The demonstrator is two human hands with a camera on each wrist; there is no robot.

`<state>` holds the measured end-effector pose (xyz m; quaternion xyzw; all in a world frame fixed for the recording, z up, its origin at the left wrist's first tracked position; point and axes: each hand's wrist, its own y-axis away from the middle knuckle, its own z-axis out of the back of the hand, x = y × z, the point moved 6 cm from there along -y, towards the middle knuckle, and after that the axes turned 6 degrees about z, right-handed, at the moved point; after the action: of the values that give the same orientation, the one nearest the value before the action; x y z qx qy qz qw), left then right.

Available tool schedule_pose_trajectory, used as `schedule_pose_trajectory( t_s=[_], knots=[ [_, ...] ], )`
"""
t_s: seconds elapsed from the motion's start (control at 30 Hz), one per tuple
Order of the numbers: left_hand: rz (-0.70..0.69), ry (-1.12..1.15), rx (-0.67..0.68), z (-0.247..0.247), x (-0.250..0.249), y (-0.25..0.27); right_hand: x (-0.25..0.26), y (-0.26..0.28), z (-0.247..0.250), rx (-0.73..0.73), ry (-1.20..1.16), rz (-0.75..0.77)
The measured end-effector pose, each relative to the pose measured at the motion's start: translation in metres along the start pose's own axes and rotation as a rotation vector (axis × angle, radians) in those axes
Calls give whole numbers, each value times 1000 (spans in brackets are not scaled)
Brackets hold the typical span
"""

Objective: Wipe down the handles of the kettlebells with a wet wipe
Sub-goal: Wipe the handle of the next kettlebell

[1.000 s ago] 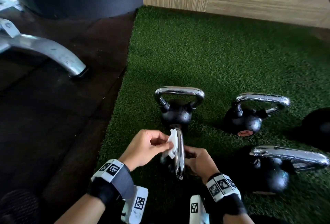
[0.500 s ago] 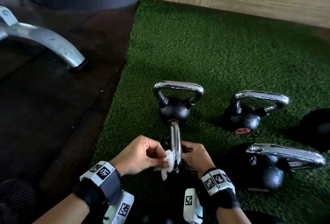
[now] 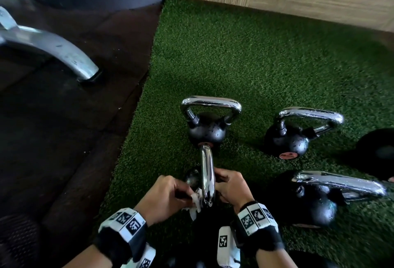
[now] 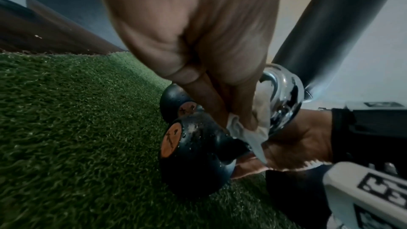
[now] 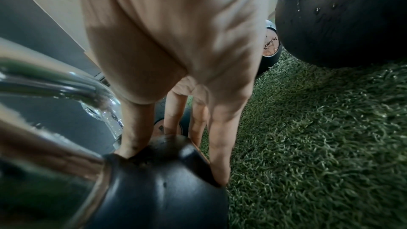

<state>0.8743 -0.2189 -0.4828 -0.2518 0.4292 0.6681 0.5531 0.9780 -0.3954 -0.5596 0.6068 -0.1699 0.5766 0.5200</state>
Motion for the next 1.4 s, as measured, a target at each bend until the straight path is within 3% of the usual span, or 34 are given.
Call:
schedule_pose_trajectory(
  t_s=[0.17, 0.27, 0.33, 0.4, 0.47, 0.57, 0.77, 1.03, 1.17, 1.27, 1.33, 1.4],
  knots=[
    [94, 178, 97, 10, 2, -11, 22, 10, 3, -77, 215, 43],
    [163, 400, 7, 28, 1, -16, 44, 21, 28, -254, 305, 92],
    [208, 597, -40, 37, -1, -18, 69, 33, 43, -334, 306, 217],
    [239, 781, -30, 40, -7, -18, 103, 47, 48, -310, 265, 403],
    [243, 902, 1, 41, -15, -18, 135, 60, 41, -172, 226, 561],
    [211, 983, 71, 40, -30, -16, 162, 72, 24, 18, 199, 649],
    [198, 956, 18, 39, -40, -21, 175, 79, 15, -34, 145, 726],
    [209, 659, -21, 37, -16, -23, 160, 73, 19, -247, 219, 642],
    [89, 19, 124, 18, 6, -24, 131, 60, 50, -438, 218, 469],
    [-95, -334, 193, -22, 7, -29, 111, 45, 52, -441, 272, 367],
    [-135, -503, 131, -48, 4, -36, 99, 32, 46, -419, 277, 322],
    [-100, -523, -7, -59, 0, -41, 88, 21, 38, -387, 283, 290]
  ],
)
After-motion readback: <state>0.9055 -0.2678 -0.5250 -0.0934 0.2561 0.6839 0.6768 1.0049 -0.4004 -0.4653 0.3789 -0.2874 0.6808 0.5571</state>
